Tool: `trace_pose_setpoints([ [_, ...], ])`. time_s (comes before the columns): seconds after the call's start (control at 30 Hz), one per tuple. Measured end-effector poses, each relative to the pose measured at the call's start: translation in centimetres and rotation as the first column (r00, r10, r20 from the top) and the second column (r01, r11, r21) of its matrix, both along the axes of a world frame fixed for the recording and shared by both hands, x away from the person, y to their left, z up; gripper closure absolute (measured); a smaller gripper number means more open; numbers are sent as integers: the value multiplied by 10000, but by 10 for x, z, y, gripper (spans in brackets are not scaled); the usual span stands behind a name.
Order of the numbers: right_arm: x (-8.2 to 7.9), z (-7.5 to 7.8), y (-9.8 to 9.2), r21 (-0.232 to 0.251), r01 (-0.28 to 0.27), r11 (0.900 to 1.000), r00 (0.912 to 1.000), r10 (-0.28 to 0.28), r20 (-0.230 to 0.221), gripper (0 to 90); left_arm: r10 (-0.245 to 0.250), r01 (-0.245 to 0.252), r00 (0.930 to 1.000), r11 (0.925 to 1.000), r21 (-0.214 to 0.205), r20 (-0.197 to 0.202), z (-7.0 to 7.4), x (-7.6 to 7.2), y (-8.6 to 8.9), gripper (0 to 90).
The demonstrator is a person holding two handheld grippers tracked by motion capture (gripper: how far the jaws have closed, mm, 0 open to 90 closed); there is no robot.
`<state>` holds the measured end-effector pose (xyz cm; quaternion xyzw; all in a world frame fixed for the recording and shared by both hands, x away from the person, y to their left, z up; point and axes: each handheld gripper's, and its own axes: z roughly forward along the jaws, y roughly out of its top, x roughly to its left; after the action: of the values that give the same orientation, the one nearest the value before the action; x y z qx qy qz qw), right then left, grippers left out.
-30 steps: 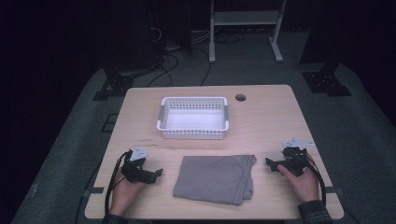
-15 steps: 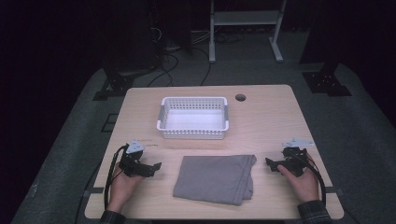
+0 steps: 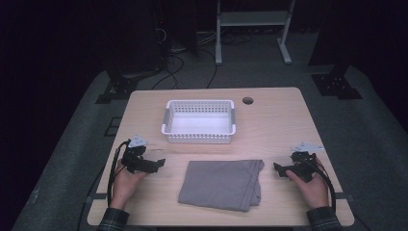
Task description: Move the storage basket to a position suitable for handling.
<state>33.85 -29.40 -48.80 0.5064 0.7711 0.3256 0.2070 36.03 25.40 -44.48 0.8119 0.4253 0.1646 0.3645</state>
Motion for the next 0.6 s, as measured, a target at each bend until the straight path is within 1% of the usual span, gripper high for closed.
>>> trace_pose_setpoints([
  [0.1, 0, 0, 0, 1, -1, 10000, 10000, 1, -1, 0, 59, -56, 9999, 9996, -263, 123, 4, 3, 0, 0],
  [0.13, 0, 0, 0, -1, 0, 10000, 10000, 0, 1, 0, 56, -55, 10000, 9997, -252, 32, 6, 5, -1, 0],
  [0.2, 0, 0, 0, 0, -1, 10000, 10000, 1, 2, 0, 8, -8, 10000, 9997, -255, 7, 8, 8, -3, 0],
  [0.27, 0, 0, 0, -1, -1, 10000, 10000, 1, 2, 0, 7, -6, 10000, 9996, -297, 22, 11, 11, -4, 0],
  [0.3, 0, 0, 0, -1, 0, 10000, 10000, 0, 0, 0, 37, -33, 9999, 9993, -375, 108, 12, 12, -4, 0],
  [0.33, 0, 0, 0, -2, -1, 10000, 10000, 1, 2, 0, 9, -7, 10000, 9991, -418, 46, 14, 14, -4, 1],
  [0.37, 0, 0, 0, 7, 12, 10000, 10000, -12, -16, 0, 5, -3, 10000, 9992, -397, 47, 15, 16, -4, 25],
  [0.43, 0, 0, 0, 6, 12, 10000, 10000, -12, -14, 0, 45, -43, 10000, 9993, -369, 41, 18, 19, -5, 26],
  [0.5, 0, 0, 0, 7, 12, 10000, 10000, -12, -13, 0, 40, -36, 9999, 9987, -504, 95, 21, 23, -5, 28],
  [0.6, 0, 0, 0, 7, 13, 10000, 10000, -13, -15, 0, 85, -84, 10000, 9985, -541, 23, 26, 30, -5, 37],
])
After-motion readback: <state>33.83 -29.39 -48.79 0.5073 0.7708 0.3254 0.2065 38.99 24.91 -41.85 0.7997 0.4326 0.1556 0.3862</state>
